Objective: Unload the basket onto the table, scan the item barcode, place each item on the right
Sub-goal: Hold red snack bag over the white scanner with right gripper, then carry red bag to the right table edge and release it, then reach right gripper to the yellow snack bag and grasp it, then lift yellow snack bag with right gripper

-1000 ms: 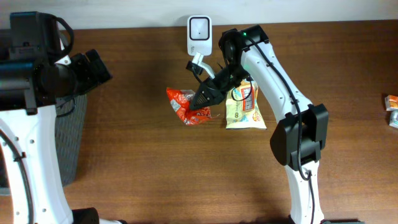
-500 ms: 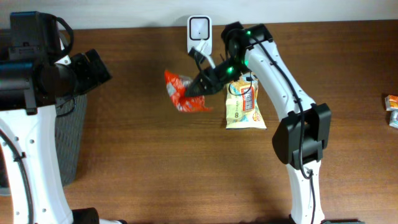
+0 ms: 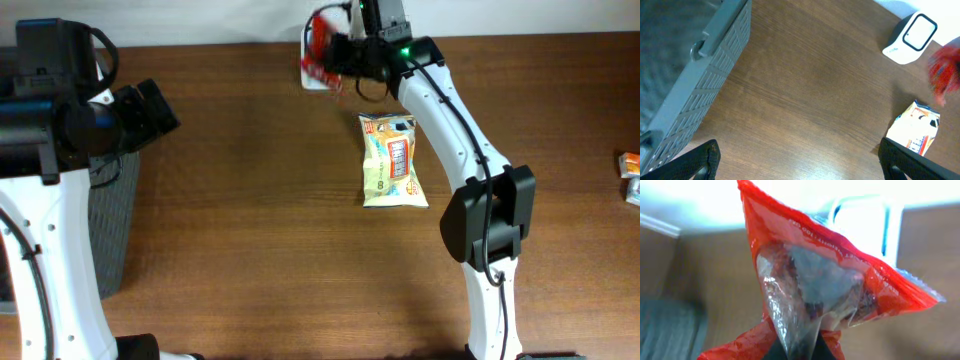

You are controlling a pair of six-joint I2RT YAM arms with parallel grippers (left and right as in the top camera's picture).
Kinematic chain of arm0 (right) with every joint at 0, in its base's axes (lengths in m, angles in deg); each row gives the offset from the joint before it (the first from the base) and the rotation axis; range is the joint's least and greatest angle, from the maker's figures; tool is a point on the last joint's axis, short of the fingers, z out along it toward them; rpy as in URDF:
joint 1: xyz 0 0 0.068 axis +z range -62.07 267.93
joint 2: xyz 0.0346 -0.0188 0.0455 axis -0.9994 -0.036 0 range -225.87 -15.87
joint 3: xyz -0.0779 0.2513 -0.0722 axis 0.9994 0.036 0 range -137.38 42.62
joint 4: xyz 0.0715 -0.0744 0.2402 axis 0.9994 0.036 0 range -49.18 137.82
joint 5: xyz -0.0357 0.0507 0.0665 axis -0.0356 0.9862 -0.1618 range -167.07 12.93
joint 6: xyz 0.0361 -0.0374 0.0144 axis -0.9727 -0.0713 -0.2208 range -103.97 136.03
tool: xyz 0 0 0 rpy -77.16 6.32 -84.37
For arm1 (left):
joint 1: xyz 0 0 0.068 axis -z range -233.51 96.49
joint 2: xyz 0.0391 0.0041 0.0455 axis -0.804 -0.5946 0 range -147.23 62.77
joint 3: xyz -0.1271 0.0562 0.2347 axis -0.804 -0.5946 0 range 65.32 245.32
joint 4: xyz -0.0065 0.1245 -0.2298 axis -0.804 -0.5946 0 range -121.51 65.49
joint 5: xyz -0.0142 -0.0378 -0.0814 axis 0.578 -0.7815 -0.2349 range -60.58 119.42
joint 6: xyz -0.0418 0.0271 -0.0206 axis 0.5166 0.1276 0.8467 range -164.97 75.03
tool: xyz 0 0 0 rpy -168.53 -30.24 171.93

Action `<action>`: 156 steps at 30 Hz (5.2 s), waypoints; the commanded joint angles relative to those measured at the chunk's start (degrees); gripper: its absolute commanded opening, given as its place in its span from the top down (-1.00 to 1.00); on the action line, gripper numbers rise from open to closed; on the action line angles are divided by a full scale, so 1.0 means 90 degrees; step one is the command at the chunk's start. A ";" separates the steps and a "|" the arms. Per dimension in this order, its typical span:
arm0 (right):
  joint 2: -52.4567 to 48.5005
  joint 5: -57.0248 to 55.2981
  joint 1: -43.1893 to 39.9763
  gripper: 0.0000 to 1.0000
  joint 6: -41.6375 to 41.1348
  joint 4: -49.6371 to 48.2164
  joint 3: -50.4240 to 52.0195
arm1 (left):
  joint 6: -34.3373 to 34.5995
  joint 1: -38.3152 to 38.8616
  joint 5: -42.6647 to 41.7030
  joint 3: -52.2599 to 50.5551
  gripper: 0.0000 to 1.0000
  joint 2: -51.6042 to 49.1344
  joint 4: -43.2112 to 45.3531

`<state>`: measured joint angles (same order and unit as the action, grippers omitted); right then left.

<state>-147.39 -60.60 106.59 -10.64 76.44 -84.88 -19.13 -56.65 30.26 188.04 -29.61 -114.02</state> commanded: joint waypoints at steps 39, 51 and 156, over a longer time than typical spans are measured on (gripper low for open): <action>0.0483 -0.2222 -0.3402 0.92 -0.0306 0.2890 -0.0988 | 0.0051 -0.0015 0.0000 -0.0005 -0.98 0.0012 0.0010; 0.0170 -0.2671 -0.6113 0.88 -0.0282 0.3060 0.0027 | 0.0051 -0.0015 0.0000 -0.0005 -0.98 0.0012 0.0010; 0.0850 0.0865 -0.2127 -0.73 0.3803 0.3147 0.2407 | 0.0051 -0.0015 0.0000 -0.0005 -0.98 0.0012 0.0007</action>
<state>-138.06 -70.96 90.83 16.35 103.94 -63.66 -19.13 -56.65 30.26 188.04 -29.61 -114.02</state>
